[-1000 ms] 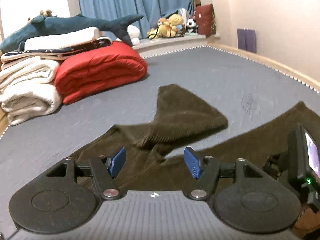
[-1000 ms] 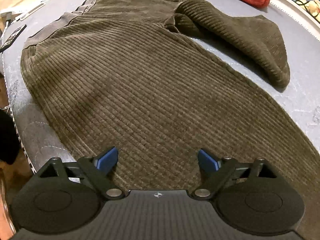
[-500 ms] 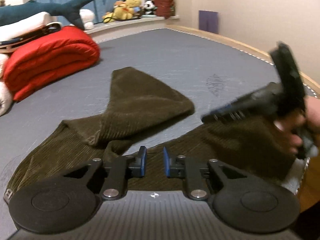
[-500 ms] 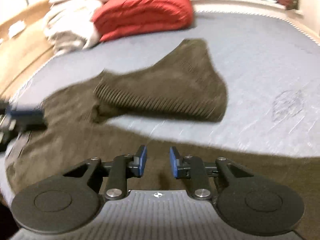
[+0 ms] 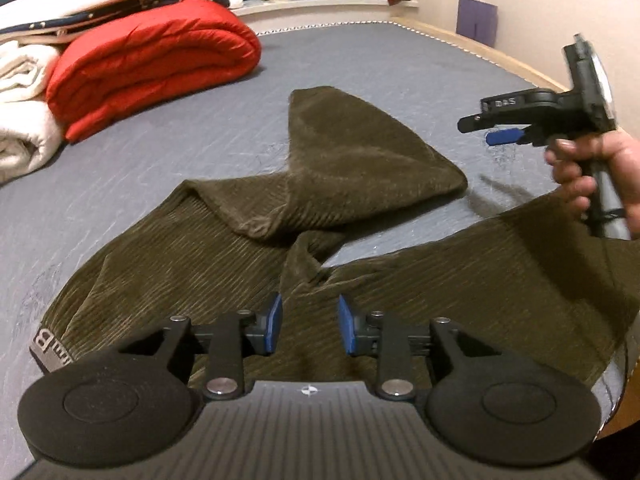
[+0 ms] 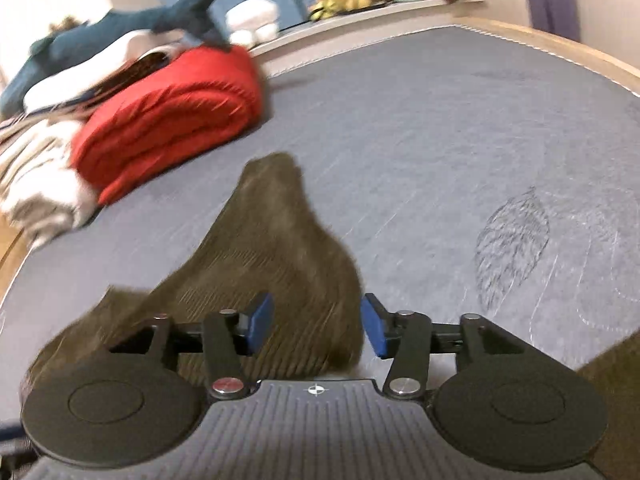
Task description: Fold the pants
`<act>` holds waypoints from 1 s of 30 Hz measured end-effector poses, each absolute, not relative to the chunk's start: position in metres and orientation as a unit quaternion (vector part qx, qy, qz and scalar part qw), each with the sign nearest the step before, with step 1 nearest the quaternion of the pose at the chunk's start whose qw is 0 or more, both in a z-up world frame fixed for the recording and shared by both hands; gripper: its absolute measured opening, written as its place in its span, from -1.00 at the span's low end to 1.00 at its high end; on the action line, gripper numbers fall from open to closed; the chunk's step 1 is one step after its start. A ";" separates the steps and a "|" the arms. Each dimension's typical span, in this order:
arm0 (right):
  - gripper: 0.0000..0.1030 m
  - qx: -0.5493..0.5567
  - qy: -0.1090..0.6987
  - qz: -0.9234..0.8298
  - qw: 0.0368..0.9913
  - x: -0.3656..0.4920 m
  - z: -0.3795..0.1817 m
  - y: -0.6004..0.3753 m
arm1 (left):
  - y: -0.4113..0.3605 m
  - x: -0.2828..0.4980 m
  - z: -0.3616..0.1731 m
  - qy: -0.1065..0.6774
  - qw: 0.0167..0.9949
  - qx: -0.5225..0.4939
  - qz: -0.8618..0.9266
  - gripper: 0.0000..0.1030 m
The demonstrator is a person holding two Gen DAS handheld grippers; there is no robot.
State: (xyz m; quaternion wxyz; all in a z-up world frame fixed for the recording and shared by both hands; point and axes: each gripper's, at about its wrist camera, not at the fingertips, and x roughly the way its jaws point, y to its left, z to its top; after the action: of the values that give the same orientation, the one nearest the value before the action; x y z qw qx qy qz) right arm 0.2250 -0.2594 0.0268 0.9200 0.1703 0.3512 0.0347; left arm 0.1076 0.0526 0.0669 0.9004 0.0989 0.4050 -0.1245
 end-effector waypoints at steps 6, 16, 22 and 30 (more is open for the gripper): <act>0.30 0.214 0.385 -0.004 0.898 0.257 -0.023 -0.257 | 0.061 0.103 0.064 0.408 0.899 0.109 -0.118 -0.12; -0.81 0.113 0.365 0.016 0.924 0.267 -0.025 -0.214 | 0.071 0.106 0.056 0.423 0.893 0.106 -0.106 -0.04; -0.85 0.080 0.288 0.167 0.940 0.232 0.033 -0.199 | 0.076 0.109 0.059 0.418 0.898 0.093 -0.104 -0.01; -0.81 -0.010 0.394 0.395 0.830 0.180 0.026 -0.163 | 0.078 0.119 0.059 0.423 0.898 0.071 -0.101 0.09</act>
State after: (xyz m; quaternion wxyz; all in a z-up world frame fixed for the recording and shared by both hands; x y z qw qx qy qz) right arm 0.1795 -0.1625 0.0261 0.8302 -0.0096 0.3936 0.3947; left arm 0.1185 0.0775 0.0593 0.8978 0.0709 0.4229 -0.1009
